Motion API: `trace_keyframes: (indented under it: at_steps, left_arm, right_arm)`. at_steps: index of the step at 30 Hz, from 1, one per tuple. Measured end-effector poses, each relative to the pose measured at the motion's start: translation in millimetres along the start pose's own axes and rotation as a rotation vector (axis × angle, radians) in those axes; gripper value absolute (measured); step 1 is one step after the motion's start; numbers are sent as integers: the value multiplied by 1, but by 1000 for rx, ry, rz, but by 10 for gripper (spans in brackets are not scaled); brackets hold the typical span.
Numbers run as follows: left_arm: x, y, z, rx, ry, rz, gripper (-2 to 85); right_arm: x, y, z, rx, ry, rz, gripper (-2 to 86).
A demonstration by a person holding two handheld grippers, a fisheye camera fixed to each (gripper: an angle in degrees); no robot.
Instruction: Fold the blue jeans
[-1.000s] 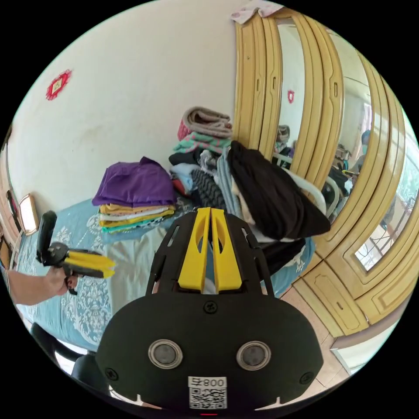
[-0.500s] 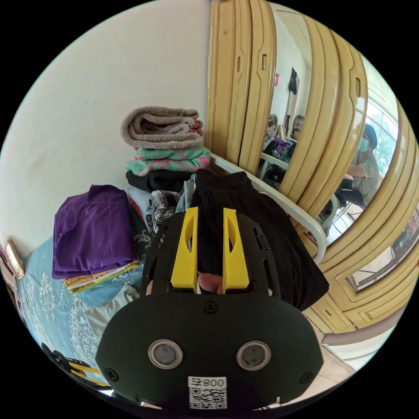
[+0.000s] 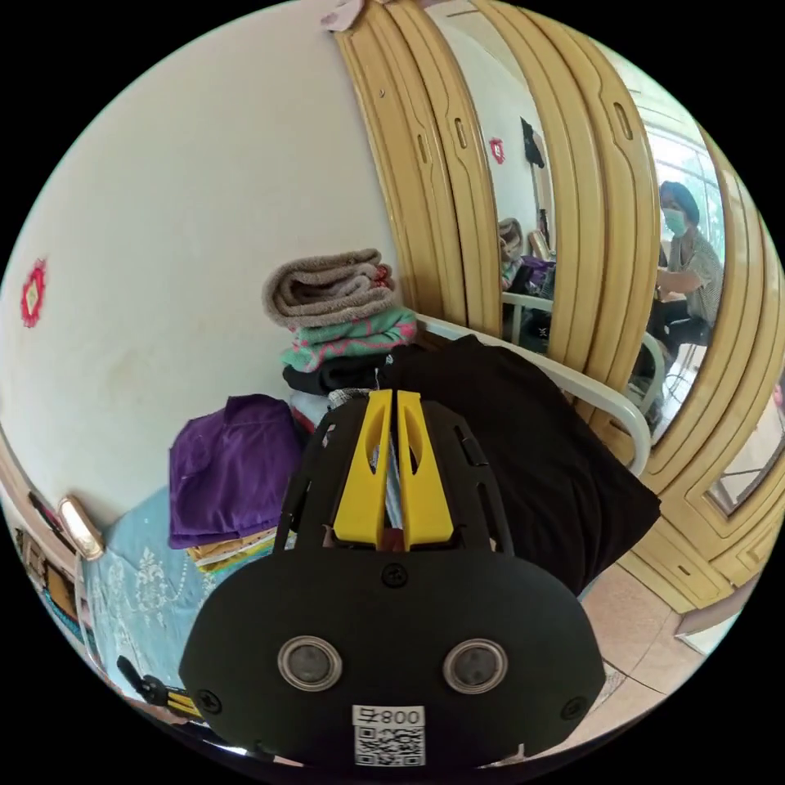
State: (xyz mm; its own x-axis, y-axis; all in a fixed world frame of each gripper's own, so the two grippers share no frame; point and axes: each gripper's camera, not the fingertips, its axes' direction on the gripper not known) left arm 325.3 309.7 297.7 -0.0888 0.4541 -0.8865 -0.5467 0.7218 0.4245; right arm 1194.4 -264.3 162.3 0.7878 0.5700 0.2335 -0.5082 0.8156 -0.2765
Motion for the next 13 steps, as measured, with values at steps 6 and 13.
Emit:
trace_keyframes:
  at_steps: [6,13]
  left_arm:
    - [57,-17,-75,76,-21,19,66]
    - [135,-31,-182,227,-90,24,89]
  right_arm:
    - [-24,20,-119,123,-307,-94,0]
    - [-99,30,-235,202,-554,-228,0]
